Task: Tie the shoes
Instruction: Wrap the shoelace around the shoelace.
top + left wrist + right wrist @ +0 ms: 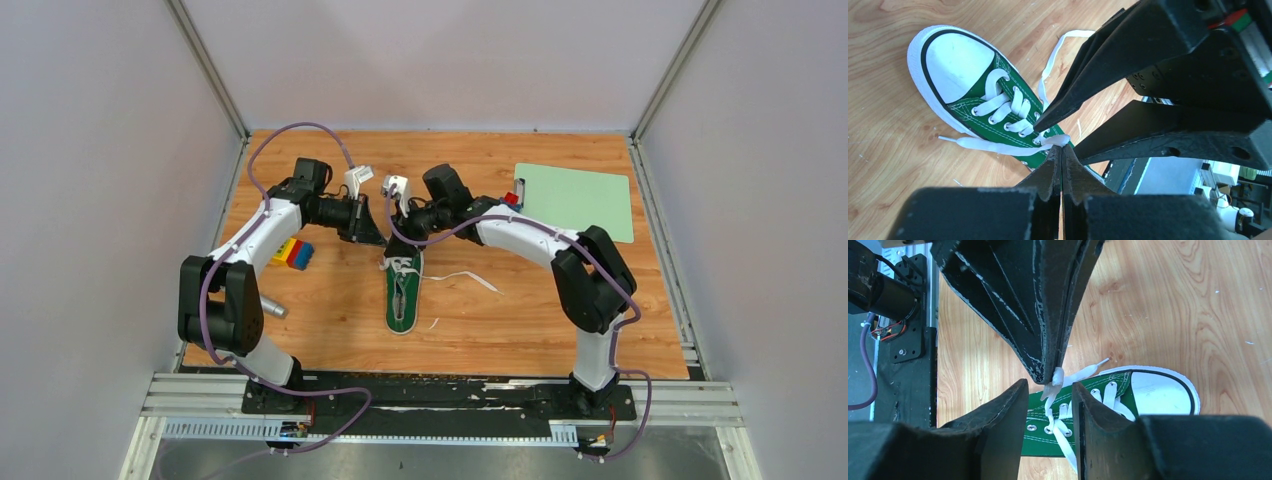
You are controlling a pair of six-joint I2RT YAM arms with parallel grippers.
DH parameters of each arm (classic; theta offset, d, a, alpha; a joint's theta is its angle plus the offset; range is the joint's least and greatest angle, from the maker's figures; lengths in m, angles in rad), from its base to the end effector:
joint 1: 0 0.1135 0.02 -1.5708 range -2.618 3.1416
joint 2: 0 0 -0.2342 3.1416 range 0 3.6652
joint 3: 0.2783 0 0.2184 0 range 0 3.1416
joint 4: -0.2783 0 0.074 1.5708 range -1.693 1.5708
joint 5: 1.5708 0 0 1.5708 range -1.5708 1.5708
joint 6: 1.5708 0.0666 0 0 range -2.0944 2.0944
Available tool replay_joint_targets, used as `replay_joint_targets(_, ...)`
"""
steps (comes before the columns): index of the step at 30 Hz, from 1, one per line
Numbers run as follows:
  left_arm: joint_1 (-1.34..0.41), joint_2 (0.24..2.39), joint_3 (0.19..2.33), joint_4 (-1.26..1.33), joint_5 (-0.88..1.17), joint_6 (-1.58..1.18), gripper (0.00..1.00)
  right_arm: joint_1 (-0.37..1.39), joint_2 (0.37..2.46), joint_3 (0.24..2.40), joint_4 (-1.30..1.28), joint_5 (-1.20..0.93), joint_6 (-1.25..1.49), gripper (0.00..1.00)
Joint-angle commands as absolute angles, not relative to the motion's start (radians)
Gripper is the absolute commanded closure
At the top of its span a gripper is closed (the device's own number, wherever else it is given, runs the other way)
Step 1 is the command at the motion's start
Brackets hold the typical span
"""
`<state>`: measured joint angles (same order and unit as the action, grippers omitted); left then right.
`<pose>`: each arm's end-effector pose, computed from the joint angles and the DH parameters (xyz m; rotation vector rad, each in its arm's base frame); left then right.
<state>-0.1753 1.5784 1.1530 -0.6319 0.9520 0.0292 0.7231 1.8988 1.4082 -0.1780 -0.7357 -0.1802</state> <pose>0.2792 -0.1045 0.2176 0.5711 2.3666 -1.2867 0.2746 0.3020 0.2127 -1.3439 1.8194 1.1143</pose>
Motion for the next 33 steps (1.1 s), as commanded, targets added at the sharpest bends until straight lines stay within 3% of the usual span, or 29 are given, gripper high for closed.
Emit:
replay_joint_targets(1,-0.178,1.581,1.183,-0.628,0.977,0.051,1.0,0.726,1.918,1.428,-0.157,-0.768,-0.187,0.62)
replay_joint_targets(7,-0.178,1.586,1.191,-0.637,0.979,0.059,0.99,0.725,1.927,1.441,-0.156,-0.774,-0.178,0.93)
replay_joint_targets(9,-0.178,1.585,1.19,-0.64,0.972,0.059,0.9,0.724,1.929,1.443,-0.154,-0.769,-0.167,0.99)
replay_joint_targets(10,-0.177,1.583,1.188,-0.638,0.966,0.055,0.8,0.723,1.93,1.442,-0.152,-0.767,-0.157,1.0)
replay_joint_targets(12,-0.171,1.564,1.171,-0.629,0.931,0.029,0.65,0.72,1.93,1.436,-0.151,-0.768,-0.135,1.0)
replay_joint_targets(16,-0.143,1.481,1.104,-0.547,0.896,-0.075,0.55,0.714,1.922,1.413,-0.15,-0.766,-0.107,1.0)
replay_joint_targets(22,-0.14,1.367,0.892,-0.276,0.939,-0.178,0.51,0.7,1.912,1.39,-0.151,-0.775,-0.043,1.0)
replay_joint_targets(33,-0.15,1.482,0.801,-0.135,0.984,-0.116,0.54,0.681,1.93,1.402,-0.147,-0.785,0.026,1.0)
